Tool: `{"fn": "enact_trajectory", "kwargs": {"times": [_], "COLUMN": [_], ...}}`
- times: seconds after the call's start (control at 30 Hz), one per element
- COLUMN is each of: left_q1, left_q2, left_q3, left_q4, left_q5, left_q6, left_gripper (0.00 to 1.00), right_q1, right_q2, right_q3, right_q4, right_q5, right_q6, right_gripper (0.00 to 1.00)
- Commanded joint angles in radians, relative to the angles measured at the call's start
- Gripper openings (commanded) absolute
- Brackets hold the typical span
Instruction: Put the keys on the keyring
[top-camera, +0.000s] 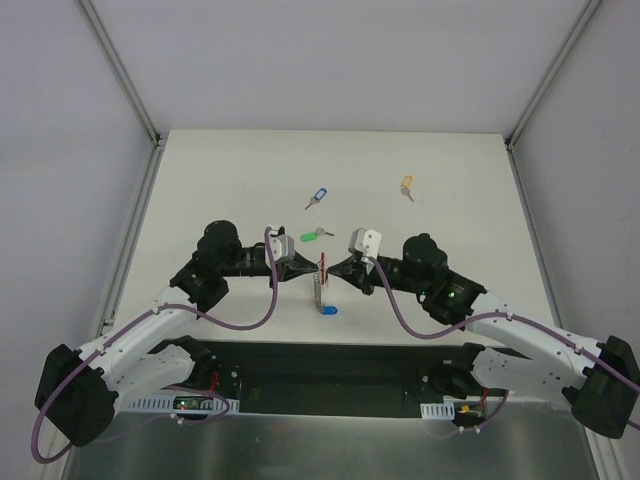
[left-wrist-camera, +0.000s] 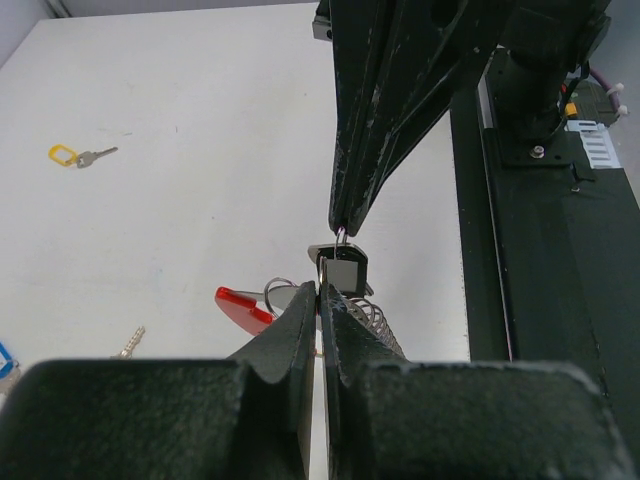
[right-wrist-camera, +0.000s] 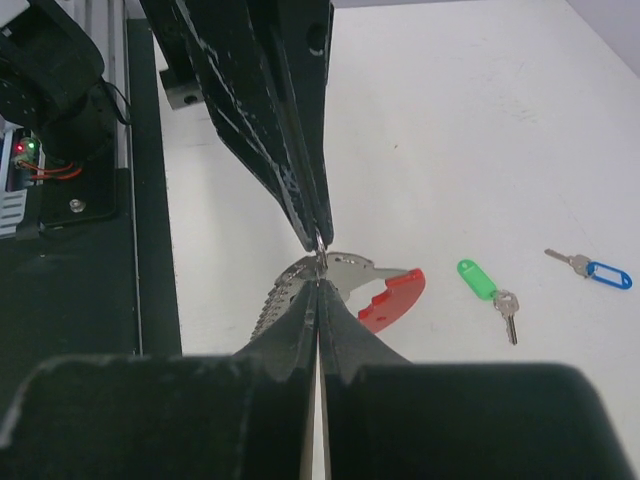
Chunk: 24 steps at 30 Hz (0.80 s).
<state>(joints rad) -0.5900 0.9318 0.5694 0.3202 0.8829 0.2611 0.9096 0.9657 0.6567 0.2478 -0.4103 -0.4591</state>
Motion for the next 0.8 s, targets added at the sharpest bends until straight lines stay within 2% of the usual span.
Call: {"fn": "enact_trajectory", "kwargs": {"times": [0.0, 0.77], "left_q1": [-0.007, -0.007], "left_q2": [0.01, 0.033], "left_q3": [-0.005, 0.014], "left_q4": [0.109, 0.097], "left_q5": [0.044, 0.09], "left_q6": [-0.043, -0.042], "left_gripper": [0.0, 0.0], "right_q1": [0.005, 0.005], "right_q2": [-0.041, -0.053], "right_q3": [-0.022, -0.012], "right_q4": [0.002, 0.004], "right_q5": [0.044, 0.016], "right_q6": [-0.029, -0.041], "right_gripper": [0.01, 0.01]}}
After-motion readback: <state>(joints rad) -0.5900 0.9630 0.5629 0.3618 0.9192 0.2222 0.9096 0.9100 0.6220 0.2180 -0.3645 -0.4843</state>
